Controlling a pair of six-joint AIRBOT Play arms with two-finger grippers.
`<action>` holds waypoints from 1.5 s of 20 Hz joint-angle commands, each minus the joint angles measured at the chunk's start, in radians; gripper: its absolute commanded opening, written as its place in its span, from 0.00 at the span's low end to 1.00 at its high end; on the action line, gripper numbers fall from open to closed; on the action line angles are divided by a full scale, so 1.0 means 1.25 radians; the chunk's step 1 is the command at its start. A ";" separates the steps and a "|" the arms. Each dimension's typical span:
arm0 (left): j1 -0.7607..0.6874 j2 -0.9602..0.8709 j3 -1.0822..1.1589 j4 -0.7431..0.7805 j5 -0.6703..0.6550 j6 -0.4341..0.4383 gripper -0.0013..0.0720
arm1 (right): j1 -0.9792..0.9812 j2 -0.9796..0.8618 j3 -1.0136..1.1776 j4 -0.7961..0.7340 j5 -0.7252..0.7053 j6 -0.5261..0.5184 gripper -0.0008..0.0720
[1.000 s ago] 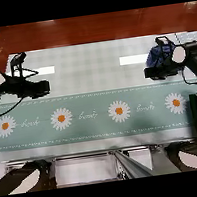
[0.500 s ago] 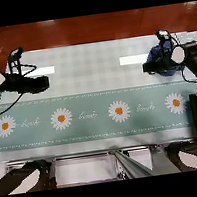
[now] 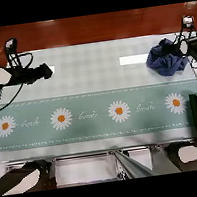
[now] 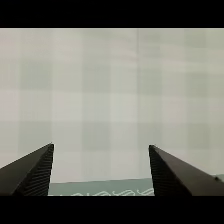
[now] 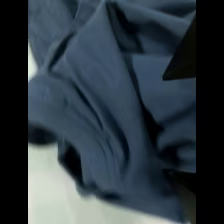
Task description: Fold the shirts.
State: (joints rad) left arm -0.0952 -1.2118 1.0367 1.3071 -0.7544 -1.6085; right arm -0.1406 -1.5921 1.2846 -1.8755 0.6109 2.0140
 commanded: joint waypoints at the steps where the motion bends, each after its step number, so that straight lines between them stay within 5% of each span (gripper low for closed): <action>1: 0.001 -0.049 0.000 -0.013 -0.007 -0.001 0.97 | -0.068 -0.138 0.136 0.092 0.126 -0.039 0.88; 3: 0.001 -0.066 0.000 -0.053 -0.016 -0.001 0.97 | -0.075 -0.186 0.186 0.182 0.226 -0.127 0.84; 4: 0.001 -0.072 0.000 -0.079 -0.017 -0.001 0.97 | -0.075 -0.197 0.203 0.219 0.272 -0.167 0.65; 5: 0.002 -0.073 0.001 -0.082 -0.023 0.000 0.97 | -0.075 -0.197 0.220 0.250 0.313 -0.208 0.08; 6: 0.009 -0.072 0.007 -0.082 -0.046 0.000 0.97 | -0.075 -0.189 0.235 0.282 0.338 -0.246 0.05; 8: 0.040 -0.070 0.060 -0.082 -0.171 0.004 0.97 | -0.074 -0.128 0.270 0.339 0.362 -0.318 0.05; 11: 0.083 -0.010 0.128 -0.083 -0.308 0.121 0.97 | -0.074 0.030 0.326 0.446 0.320 -0.409 0.05; 17: 0.089 0.312 0.074 -0.216 -0.296 0.140 0.97 | -0.049 0.367 0.345 0.605 0.218 -0.556 0.04; 25: 0.066 0.515 -0.089 -0.249 -0.251 0.161 0.97 | 0.208 0.464 0.532 0.553 0.374 -0.532 0.04; 30: 0.066 0.505 -0.193 -0.253 -0.240 0.162 0.97 | 0.405 0.451 0.327 0.553 0.515 -0.505 0.04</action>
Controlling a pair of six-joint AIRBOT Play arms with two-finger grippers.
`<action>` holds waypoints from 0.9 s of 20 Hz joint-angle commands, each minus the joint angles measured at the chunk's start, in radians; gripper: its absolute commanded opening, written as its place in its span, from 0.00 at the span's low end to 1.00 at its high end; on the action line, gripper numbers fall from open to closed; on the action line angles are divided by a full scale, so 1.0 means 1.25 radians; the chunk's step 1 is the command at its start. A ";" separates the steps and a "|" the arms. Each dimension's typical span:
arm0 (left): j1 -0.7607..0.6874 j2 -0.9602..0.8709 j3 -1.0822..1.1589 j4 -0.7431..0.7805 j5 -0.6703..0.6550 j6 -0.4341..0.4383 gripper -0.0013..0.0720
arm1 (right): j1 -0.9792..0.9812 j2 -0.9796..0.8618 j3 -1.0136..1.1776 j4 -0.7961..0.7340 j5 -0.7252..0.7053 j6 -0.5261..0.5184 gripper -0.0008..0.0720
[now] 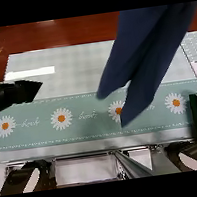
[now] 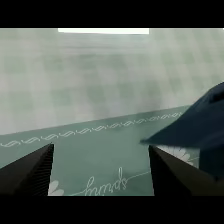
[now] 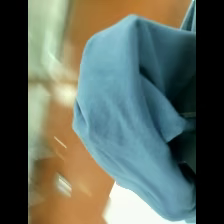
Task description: Fold the shirts.
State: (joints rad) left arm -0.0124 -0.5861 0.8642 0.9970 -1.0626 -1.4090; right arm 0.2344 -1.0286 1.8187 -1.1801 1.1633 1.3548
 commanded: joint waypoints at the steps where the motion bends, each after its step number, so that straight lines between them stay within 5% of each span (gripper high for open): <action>1: 0.000 0.001 -0.065 -0.004 0.008 0.002 0.97 | 0.151 0.001 -0.185 -0.003 0.046 0.041 0.04; 5: 0.000 -0.026 -0.079 -0.002 0.032 0.001 0.97 | 0.317 -0.075 -0.482 0.054 -0.168 0.165 0.04; 8: 0.000 -0.050 -0.079 -0.003 0.061 -0.004 0.97 | 0.410 -0.230 -0.511 0.121 -0.218 0.172 0.05; 9: 0.000 -0.057 -0.079 -0.003 0.070 -0.004 0.97 | 0.424 -0.275 -0.511 0.165 -0.239 0.170 0.14; 10: 0.000 -0.065 -0.079 -0.002 0.070 -0.004 0.97 | 0.422 -0.306 -0.511 0.218 -0.246 0.164 0.67; 11: 0.000 -0.073 -0.079 -0.003 0.069 -0.004 0.97 | 0.410 -0.327 -0.506 0.268 -0.234 0.124 0.86; 15: 0.002 -0.090 -0.079 -0.002 0.029 -0.006 0.97 | 0.219 -0.278 -0.437 0.226 -0.022 0.110 0.86; 18: 0.041 -0.118 -0.083 0.028 -0.081 -0.001 0.97 | -0.001 -0.141 -0.423 0.024 0.122 0.130 0.86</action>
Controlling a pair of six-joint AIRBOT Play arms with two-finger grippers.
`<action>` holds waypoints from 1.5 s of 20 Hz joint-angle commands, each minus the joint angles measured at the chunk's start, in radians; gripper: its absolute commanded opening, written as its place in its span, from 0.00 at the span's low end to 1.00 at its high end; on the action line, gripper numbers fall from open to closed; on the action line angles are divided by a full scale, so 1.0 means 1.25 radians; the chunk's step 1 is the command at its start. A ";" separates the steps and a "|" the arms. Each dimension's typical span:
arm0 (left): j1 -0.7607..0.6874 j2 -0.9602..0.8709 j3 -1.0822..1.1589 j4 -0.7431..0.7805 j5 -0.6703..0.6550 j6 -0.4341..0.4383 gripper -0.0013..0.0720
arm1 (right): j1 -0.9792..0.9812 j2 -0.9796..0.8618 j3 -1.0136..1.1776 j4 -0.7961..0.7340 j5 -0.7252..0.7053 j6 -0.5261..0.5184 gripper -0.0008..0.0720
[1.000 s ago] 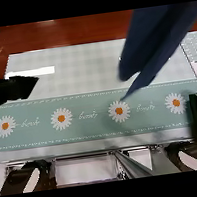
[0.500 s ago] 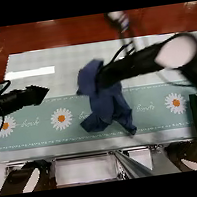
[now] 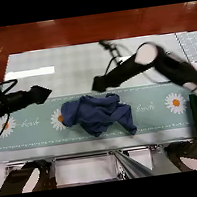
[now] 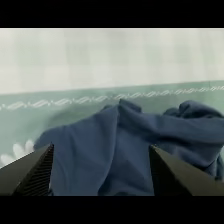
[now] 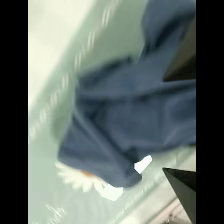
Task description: Fold the shirts.
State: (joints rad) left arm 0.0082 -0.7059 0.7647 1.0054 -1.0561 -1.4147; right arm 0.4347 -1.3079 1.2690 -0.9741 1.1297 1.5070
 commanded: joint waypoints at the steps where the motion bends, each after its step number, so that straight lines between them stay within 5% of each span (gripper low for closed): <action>1: 0.045 -0.039 -0.019 0.018 -0.127 -0.011 0.97 | -0.238 0.134 0.001 -0.258 0.179 0.025 0.86; 4: 0.054 -0.059 -0.148 -0.024 -0.174 -0.031 0.97 | -0.448 0.258 -0.163 -0.479 0.198 0.078 0.86; 6: 0.053 -0.066 -0.263 -0.096 -0.104 -0.005 0.97 | -0.571 0.325 -0.352 -0.359 0.125 0.088 0.86; 11: 0.053 -0.158 -0.361 -0.312 -0.002 0.117 0.97 | -0.634 0.421 -0.688 0.140 0.058 -0.132 0.86; 16: 0.020 -0.268 -0.357 -0.525 0.098 0.237 0.97 | -0.634 0.424 -0.752 0.124 0.061 -0.151 0.86; 17: 0.011 -0.284 -0.352 -0.577 0.101 0.289 0.87 | -0.634 0.424 -0.759 0.107 0.065 -0.150 0.86; 19: -0.008 -0.312 -0.336 -0.664 0.093 0.381 0.04 | -0.634 0.424 -0.776 0.086 0.080 -0.148 0.86; 25: -0.010 -0.340 -0.258 -0.678 -0.002 0.447 0.05 | -0.595 0.424 -0.811 0.149 0.055 -0.148 0.86; 30: -0.010 -0.340 -0.247 -0.679 0.001 0.446 0.05 | -0.349 0.352 -0.805 0.278 -0.131 -0.133 0.86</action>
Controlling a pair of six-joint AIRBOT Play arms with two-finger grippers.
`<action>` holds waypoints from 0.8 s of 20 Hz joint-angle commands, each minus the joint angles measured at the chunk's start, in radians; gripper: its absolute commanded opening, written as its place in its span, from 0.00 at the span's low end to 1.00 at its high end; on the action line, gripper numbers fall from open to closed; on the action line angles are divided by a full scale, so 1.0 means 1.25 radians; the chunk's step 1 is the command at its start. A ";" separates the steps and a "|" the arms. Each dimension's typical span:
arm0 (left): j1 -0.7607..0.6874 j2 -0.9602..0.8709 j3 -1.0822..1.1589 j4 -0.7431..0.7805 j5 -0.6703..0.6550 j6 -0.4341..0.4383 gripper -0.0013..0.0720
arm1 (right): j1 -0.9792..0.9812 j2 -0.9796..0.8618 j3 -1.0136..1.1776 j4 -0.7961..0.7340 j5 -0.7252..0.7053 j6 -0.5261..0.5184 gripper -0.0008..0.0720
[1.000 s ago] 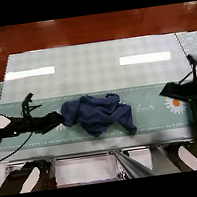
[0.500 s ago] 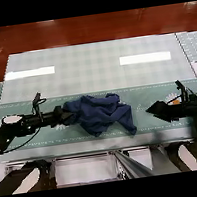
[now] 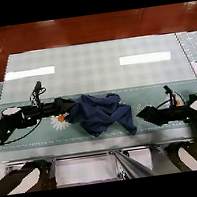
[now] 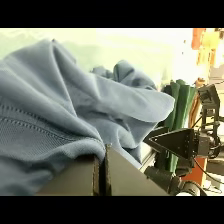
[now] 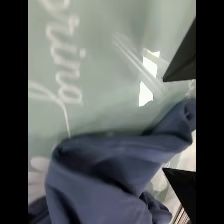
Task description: Fold the shirts.
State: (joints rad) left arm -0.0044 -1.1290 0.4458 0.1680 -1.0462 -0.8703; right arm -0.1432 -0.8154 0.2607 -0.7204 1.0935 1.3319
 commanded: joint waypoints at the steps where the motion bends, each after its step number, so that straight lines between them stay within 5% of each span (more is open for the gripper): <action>1: 0.000 -0.002 0.008 -0.009 -0.007 0.011 0.05 | 0.154 -0.080 0.014 0.079 -0.115 0.007 0.86; 7: -0.001 -0.001 0.009 -0.010 -0.018 0.002 0.05 | 0.340 -0.267 0.121 0.114 -0.127 -0.005 0.82; 8: -0.003 0.002 0.014 -0.009 -0.034 0.003 0.05 | 0.354 -0.284 0.144 0.104 -0.123 -0.010 0.57; 9: -0.002 0.006 0.027 -0.009 -0.048 0.002 0.05 | 0.359 -0.294 0.170 0.085 -0.121 -0.014 0.13; 10: 0.003 0.013 0.048 -0.009 -0.057 0.002 0.05 | 0.358 -0.293 0.194 0.066 -0.118 -0.029 0.05; 16: 0.095 0.132 0.432 -0.009 -0.001 -0.090 0.05 | 0.204 -0.208 0.655 -0.276 0.052 0.134 0.04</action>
State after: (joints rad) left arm 0.0620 -1.0248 0.7681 0.1593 -1.0977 -0.9272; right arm 0.1898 -1.1233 0.8040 -0.8555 1.0679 1.3945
